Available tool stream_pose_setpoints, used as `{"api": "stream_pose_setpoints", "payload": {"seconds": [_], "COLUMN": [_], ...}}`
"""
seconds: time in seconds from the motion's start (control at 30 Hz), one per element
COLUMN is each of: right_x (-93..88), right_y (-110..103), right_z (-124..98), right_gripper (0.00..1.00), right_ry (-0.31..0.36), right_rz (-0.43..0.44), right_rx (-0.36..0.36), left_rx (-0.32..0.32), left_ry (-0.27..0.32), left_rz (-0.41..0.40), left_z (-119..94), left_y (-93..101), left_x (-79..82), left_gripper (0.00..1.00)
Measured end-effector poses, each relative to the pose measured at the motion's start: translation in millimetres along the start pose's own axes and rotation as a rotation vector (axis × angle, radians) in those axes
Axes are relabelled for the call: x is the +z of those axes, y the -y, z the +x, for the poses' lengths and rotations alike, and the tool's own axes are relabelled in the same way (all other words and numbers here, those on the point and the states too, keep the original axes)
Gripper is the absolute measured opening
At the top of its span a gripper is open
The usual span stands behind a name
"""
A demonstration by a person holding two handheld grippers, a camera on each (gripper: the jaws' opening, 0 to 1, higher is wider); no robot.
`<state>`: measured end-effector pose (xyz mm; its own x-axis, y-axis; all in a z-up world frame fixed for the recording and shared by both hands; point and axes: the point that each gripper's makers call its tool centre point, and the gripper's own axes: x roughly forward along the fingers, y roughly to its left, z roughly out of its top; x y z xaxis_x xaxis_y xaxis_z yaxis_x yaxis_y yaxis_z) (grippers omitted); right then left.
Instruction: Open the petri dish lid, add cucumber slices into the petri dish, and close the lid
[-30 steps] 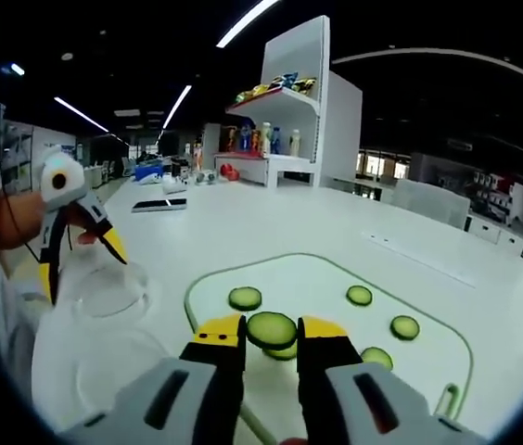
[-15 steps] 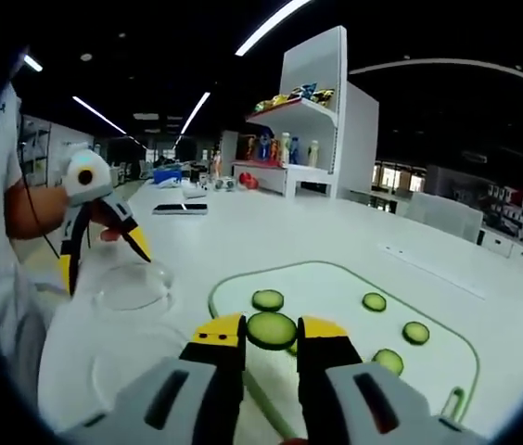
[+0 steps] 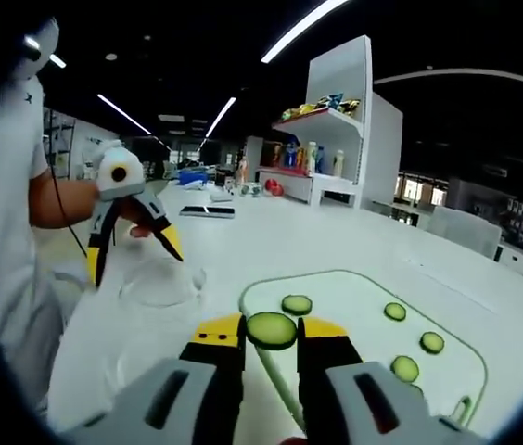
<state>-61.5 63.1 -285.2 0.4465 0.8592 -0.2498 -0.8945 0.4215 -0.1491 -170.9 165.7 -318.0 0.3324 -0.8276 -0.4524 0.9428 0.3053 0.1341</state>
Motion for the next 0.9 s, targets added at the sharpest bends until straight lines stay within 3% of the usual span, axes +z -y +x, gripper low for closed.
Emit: {"api": "stream_pose_setpoints", "payload": {"seconds": [0.9], "right_x": [-2.8], "right_y": [-27.5], "right_z": [-2.5], "right_gripper": [0.22], "right_ry": [-0.006], "right_rz": [-0.015], "right_rx": [0.13], "left_rx": [0.0], "left_ry": [0.016], "left_rz": [-0.011], "left_z": [0.3], "left_y": [-1.7], "left_x": [3.0], "left_gripper": [0.73]}}
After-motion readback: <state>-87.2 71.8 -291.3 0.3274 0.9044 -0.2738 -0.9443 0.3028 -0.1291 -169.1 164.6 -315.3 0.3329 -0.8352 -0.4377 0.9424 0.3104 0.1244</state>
